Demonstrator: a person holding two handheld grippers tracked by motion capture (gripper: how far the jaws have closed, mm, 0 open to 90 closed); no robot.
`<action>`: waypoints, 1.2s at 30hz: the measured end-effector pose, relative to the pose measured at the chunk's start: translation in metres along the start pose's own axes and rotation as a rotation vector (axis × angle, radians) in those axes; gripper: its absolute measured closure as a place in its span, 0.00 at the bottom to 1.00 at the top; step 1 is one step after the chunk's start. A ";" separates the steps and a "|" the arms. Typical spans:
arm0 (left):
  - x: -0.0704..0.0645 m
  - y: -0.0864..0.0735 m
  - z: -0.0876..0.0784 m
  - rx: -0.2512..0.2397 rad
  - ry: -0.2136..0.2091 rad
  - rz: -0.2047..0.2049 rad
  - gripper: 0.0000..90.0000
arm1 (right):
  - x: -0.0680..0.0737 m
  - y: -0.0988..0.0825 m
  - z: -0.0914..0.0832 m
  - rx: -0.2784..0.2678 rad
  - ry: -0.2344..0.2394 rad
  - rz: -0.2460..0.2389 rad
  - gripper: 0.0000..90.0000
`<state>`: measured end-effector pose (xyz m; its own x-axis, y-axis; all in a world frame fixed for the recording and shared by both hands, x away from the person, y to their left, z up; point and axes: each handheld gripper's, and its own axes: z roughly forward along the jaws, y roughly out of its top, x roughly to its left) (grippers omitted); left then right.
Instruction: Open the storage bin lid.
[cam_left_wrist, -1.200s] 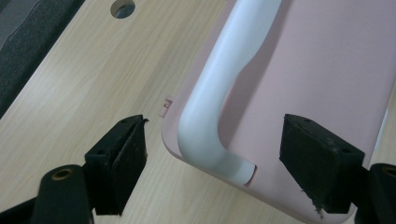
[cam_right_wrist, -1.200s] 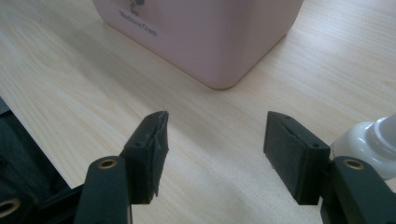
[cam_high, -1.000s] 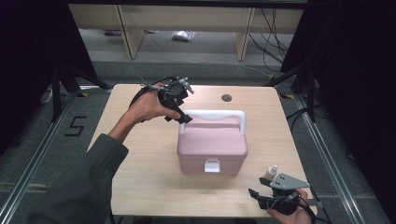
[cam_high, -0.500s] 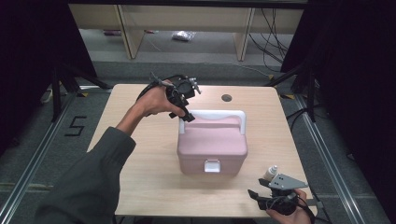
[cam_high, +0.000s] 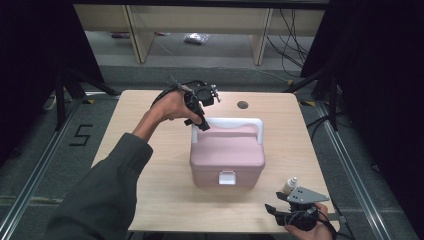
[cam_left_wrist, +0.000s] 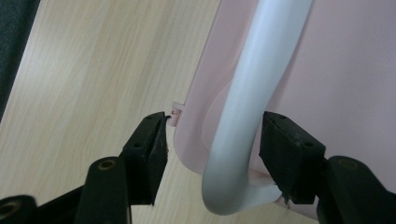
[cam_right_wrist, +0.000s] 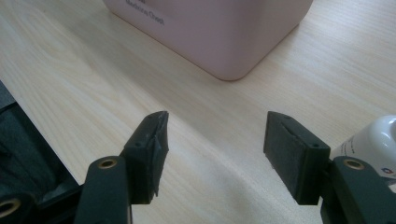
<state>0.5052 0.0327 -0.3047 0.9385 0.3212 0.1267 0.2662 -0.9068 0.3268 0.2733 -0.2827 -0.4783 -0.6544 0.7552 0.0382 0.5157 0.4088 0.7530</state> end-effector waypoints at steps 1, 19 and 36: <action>0.001 0.000 0.000 0.005 0.000 0.001 0.46 | 0.000 0.000 0.000 0.002 -0.001 0.003 0.45; -0.006 0.010 -0.004 0.040 0.023 0.051 0.75 | 0.000 0.001 0.002 0.001 0.003 -0.018 0.45; -0.005 0.015 -0.031 0.019 0.020 0.053 0.78 | -0.010 0.042 -0.021 -0.243 0.005 -0.038 0.73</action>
<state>0.4981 0.0260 -0.2710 0.9469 0.2775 0.1623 0.2202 -0.9277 0.3014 0.2901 -0.2843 -0.4332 -0.6741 0.7386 0.0098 0.3432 0.3013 0.8896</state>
